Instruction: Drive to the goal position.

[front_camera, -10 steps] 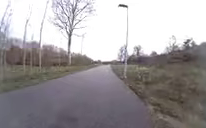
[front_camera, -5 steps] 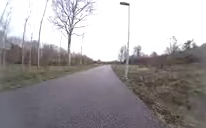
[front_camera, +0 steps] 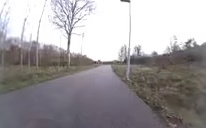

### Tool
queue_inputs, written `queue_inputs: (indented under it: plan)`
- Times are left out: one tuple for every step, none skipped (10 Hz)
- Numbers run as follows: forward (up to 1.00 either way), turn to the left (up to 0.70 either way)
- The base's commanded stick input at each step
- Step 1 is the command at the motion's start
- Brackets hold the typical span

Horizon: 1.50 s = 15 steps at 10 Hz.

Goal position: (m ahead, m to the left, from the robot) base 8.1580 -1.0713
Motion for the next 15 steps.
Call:
queue_inputs:
  plan:
    - [0.70, 0.00]
    - [0.70, -0.03]
    - [0.70, -0.10]
    - [0.70, -0.17]
    - [0.70, -0.24]
    - [0.70, -0.27]
    - [0.70, -0.09]
    - [0.70, 0.00]
    - [0.70, 0.00]
    - [0.70, 0.00]
    - [0.70, 0.00]
    - [0.70, 0.00]
    - [0.70, 0.00]
    - [0.70, 0.00]
    - [0.70, 0.00]
